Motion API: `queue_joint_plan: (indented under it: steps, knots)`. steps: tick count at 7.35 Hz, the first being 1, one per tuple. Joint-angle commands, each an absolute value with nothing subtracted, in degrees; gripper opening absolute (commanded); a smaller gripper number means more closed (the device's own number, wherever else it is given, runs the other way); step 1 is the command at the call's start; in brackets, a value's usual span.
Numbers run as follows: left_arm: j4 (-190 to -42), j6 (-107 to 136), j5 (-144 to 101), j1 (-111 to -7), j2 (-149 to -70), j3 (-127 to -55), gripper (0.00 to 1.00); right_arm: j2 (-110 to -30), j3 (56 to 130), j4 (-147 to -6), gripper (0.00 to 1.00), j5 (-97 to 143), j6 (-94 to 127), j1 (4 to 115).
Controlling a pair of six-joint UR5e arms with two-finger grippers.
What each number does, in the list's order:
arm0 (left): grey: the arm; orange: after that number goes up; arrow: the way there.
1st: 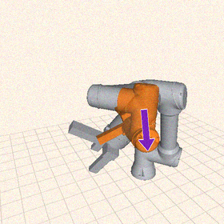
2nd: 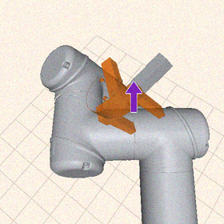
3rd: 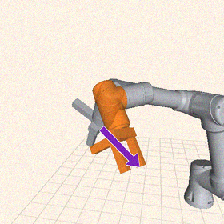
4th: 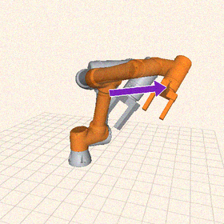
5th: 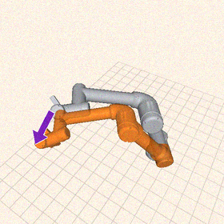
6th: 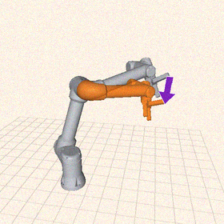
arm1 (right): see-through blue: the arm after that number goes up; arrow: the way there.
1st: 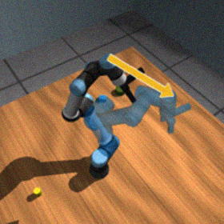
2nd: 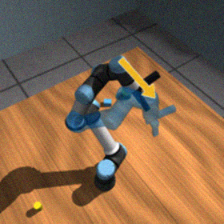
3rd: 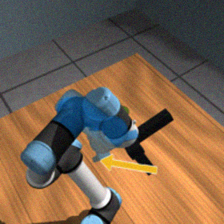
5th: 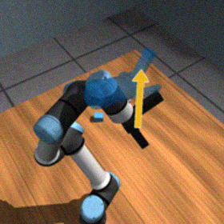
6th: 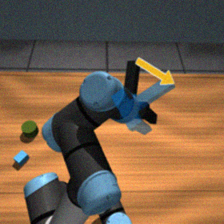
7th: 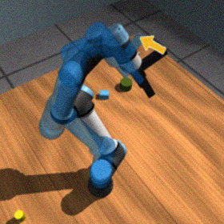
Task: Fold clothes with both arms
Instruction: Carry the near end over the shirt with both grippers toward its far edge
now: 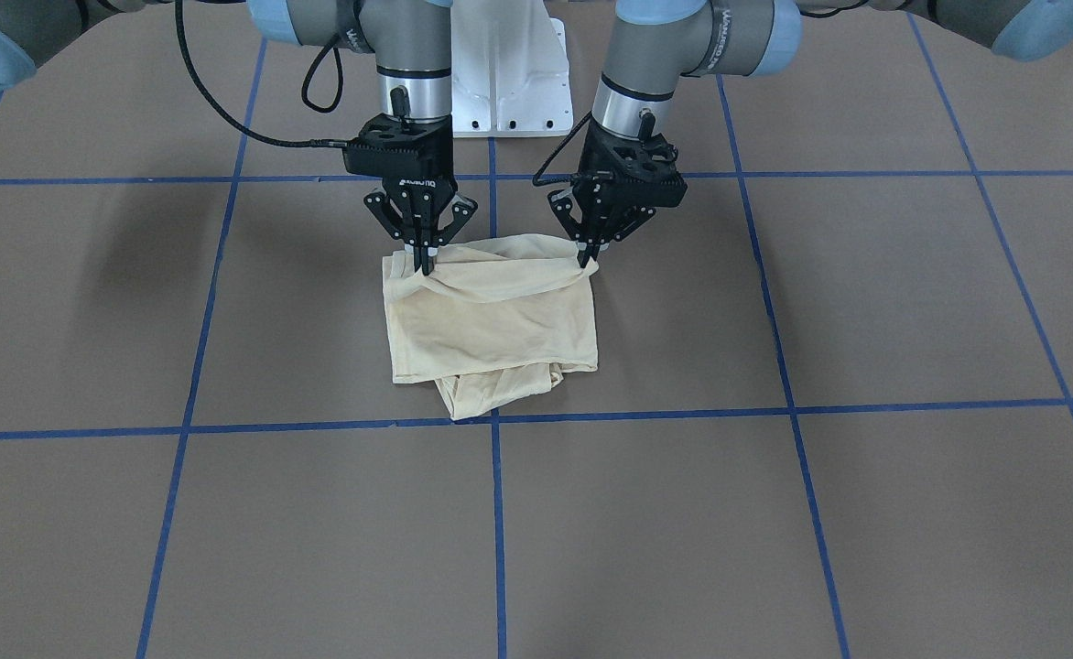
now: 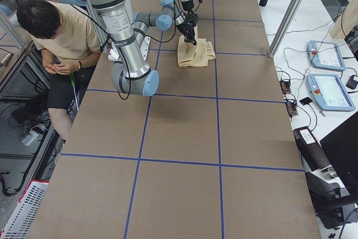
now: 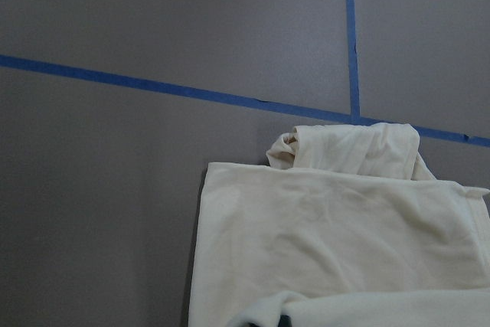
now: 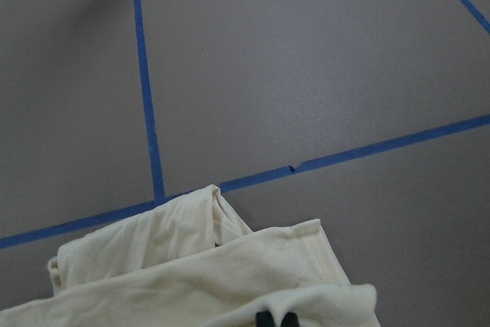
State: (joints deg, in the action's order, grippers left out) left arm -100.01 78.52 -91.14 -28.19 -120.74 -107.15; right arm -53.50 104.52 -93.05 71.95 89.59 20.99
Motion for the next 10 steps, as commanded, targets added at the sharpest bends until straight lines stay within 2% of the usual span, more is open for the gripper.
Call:
queue_joint_plan:
  steps: [1,5,6,7,10]
  knots:
    - [-103.3,76.6,-91.1,-30.1,-121.6,-102.3,0.00,-51.2,95.0,-84.1,0.00,74.0,86.1,24.0]
    - [-106.5,75.5,-91.1,-30.3,-122.4,-97.1,0.00,-51.1,93.3,-84.1,0.00,75.3,83.8,25.3]
    - [-106.6,75.6,-91.1,-30.3,-122.4,-96.9,0.12,-51.0,93.3,-84.0,0.00,75.4,83.9,25.3]
    - [-108.1,73.8,-91.1,-30.4,-122.3,-96.8,0.99,-50.9,93.2,-84.0,0.98,75.5,83.6,25.4]
    - [-110.1,64.6,-92.8,-33.1,-121.5,-99.7,1.00,-48.0,93.5,-84.7,1.00,86.6,81.3,29.4]
